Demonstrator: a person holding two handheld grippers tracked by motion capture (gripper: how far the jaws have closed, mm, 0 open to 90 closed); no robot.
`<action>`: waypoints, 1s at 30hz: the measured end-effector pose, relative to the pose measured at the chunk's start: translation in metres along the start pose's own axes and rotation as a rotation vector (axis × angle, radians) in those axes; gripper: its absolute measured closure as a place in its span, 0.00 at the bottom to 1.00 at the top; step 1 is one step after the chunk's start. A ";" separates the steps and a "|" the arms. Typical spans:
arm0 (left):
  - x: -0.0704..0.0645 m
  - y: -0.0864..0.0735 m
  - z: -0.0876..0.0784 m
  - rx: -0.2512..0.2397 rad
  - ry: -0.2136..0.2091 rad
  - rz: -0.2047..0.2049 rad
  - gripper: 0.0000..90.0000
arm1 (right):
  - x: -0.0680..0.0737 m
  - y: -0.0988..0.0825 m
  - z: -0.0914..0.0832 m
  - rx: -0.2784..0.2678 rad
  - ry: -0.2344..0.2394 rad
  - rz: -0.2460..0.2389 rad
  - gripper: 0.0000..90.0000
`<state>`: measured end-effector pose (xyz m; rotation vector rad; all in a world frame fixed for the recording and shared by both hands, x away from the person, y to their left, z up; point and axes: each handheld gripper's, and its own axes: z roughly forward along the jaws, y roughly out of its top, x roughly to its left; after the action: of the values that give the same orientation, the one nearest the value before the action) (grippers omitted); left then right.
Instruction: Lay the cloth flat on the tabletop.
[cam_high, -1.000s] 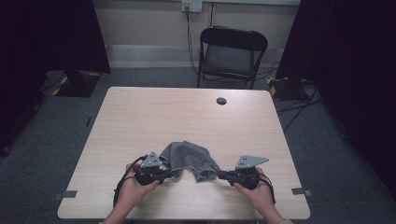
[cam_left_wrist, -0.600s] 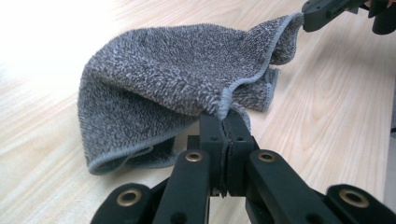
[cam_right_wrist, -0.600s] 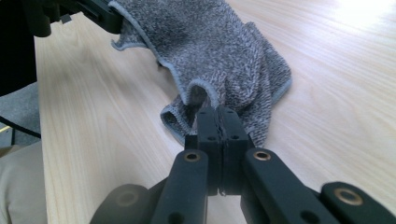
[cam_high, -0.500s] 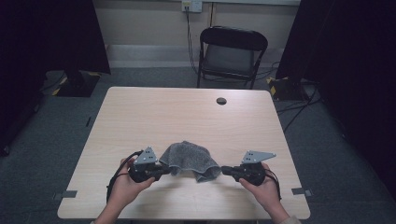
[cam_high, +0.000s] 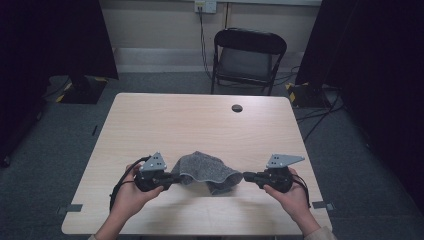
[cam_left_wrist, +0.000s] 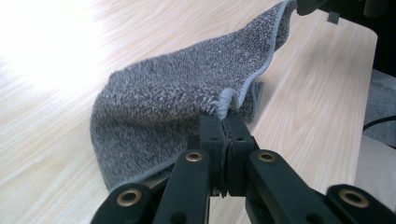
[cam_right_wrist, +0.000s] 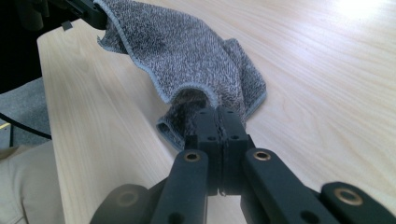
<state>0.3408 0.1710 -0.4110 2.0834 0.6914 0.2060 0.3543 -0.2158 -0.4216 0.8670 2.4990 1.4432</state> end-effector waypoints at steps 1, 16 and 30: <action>0.000 0.000 0.000 0.000 0.000 0.000 0.99 | 0.000 0.000 0.000 0.000 0.000 0.000 0.99; 0.037 0.027 0.001 -0.004 0.064 -0.015 0.99 | -0.026 0.035 0.002 -0.001 -0.020 0.036 0.99; 0.071 0.034 0.013 0.002 0.115 -0.040 0.99 | -0.054 0.055 0.015 0.021 -0.032 0.084 0.99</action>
<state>0.4180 0.1862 -0.3990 2.0697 0.8022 0.3048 0.4277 -0.2131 -0.3932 1.0016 2.4869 1.4181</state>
